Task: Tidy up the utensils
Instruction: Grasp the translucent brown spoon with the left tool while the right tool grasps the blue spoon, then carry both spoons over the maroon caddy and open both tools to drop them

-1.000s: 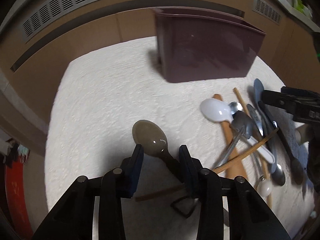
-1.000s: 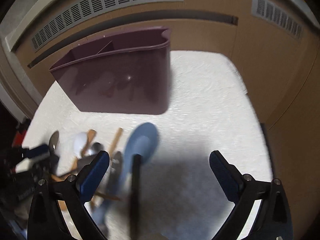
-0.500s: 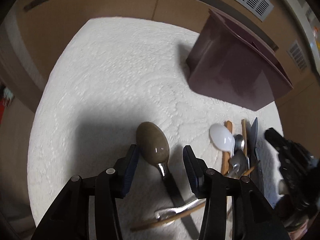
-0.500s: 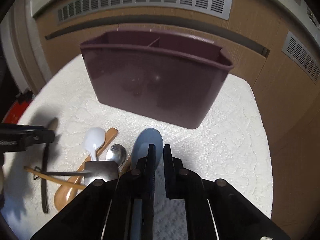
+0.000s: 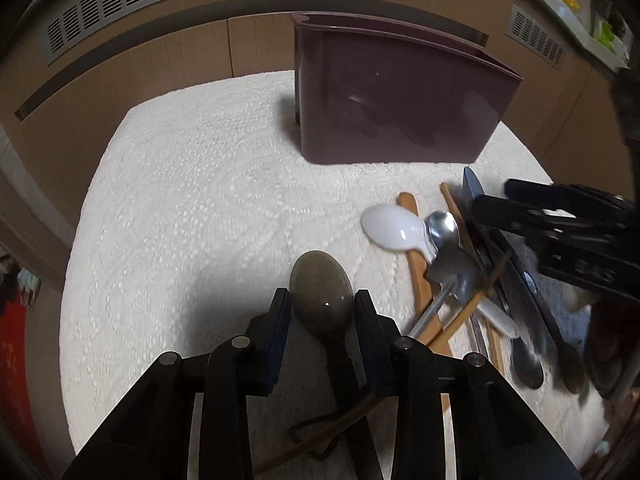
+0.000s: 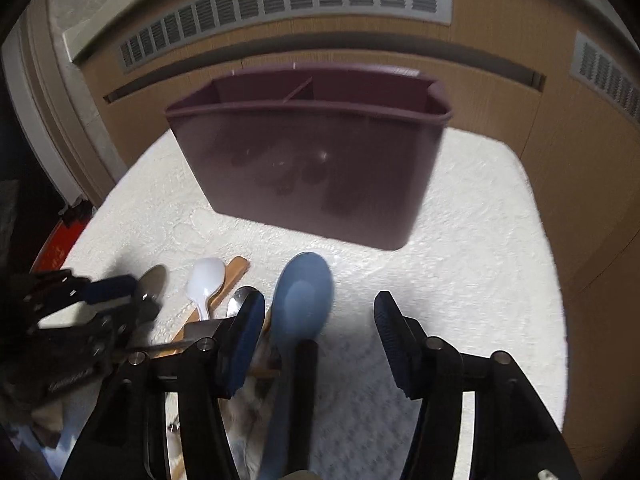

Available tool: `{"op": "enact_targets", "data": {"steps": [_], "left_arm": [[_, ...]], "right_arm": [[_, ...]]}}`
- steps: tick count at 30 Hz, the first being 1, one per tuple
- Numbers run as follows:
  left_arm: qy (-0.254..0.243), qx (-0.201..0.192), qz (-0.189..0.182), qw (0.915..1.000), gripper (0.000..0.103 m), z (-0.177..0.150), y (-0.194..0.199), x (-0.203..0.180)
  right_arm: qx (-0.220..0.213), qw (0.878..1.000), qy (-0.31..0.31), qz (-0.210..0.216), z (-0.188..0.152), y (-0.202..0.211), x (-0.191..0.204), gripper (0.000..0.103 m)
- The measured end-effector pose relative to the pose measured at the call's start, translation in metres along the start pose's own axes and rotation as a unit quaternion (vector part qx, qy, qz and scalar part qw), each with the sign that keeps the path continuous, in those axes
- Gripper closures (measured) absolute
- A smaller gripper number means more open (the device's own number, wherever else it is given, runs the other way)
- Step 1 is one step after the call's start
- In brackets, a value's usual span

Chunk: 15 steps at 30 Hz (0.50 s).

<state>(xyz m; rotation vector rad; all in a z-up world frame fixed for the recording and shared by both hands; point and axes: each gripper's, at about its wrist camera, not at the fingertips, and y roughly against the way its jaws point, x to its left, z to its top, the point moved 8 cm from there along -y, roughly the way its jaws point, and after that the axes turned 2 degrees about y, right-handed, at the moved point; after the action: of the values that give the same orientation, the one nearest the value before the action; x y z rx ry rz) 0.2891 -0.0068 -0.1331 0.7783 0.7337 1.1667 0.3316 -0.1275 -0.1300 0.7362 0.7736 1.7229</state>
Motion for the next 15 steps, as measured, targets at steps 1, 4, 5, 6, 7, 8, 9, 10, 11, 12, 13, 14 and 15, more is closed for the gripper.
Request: {"op": "enact_targets", "data": {"steps": [1, 4, 5, 6, 7, 8, 9, 10, 11, 12, 13, 14, 15], "left_arm": [[0.002, 0.002, 0.000, 1.0000, 0.069, -0.001, 0.001, 0.001], [0.009, 0.015, -0.004, 0.9998, 0.068, -0.001, 0.001, 0.003], [0.009, 0.022, -0.005, 0.9997, 0.066, 0.000, -0.001, 0.003], [0.013, 0.028, -0.007, 0.9995, 0.063, 0.001, -0.002, 0.002], [0.018, 0.036, -0.008, 0.9991, 0.061, 0.002, -0.004, 0.001], [0.018, 0.043, -0.004, 0.9989, 0.059, 0.004, -0.005, 0.000], [0.015, 0.050, 0.003, 0.9987, 0.058, 0.005, -0.007, -0.002], [0.011, 0.053, 0.009, 0.9985, 0.058, 0.007, -0.008, -0.004], [0.005, 0.054, 0.015, 0.9984, 0.058, 0.008, -0.010, -0.006], [-0.003, 0.052, 0.020, 0.9985, 0.059, 0.009, -0.011, -0.008], [-0.009, 0.045, 0.022, 0.9987, 0.062, 0.010, -0.011, -0.009], [-0.010, 0.035, 0.026, 0.9990, 0.069, 0.010, -0.009, -0.008], [-0.010, 0.026, 0.025, 0.9993, 0.069, 0.009, -0.006, -0.008]], "right_arm": [[0.013, 1.000, -0.002, 0.007, 0.000, -0.007, 0.003, 0.049], [0.027, 1.000, -0.002, 0.004, -0.001, -0.015, 0.006, 0.071], [0.025, 1.000, 0.007, 0.001, -0.001, -0.011, 0.008, 0.071], [0.019, 1.000, 0.013, 0.001, -0.001, -0.006, 0.009, 0.071], [0.012, 1.000, 0.018, -0.002, -0.001, -0.002, 0.010, 0.071], [0.006, 1.000, 0.024, -0.007, -0.001, 0.003, 0.010, 0.071], [0.001, 1.000, 0.028, -0.013, -0.002, 0.008, 0.009, 0.071], [-0.006, 0.999, 0.030, -0.018, -0.002, 0.013, 0.009, 0.071], [-0.014, 0.999, 0.030, -0.023, -0.003, 0.018, 0.008, 0.071], [-0.022, 0.999, 0.030, -0.027, -0.004, 0.025, 0.007, 0.071], [-0.029, 0.999, 0.029, -0.028, -0.005, 0.030, 0.006, 0.071], [-0.039, 0.998, 0.028, -0.030, -0.006, 0.036, 0.005, 0.071], [-0.051, 0.998, 0.028, -0.032, -0.008, 0.044, 0.004, 0.071]]}}
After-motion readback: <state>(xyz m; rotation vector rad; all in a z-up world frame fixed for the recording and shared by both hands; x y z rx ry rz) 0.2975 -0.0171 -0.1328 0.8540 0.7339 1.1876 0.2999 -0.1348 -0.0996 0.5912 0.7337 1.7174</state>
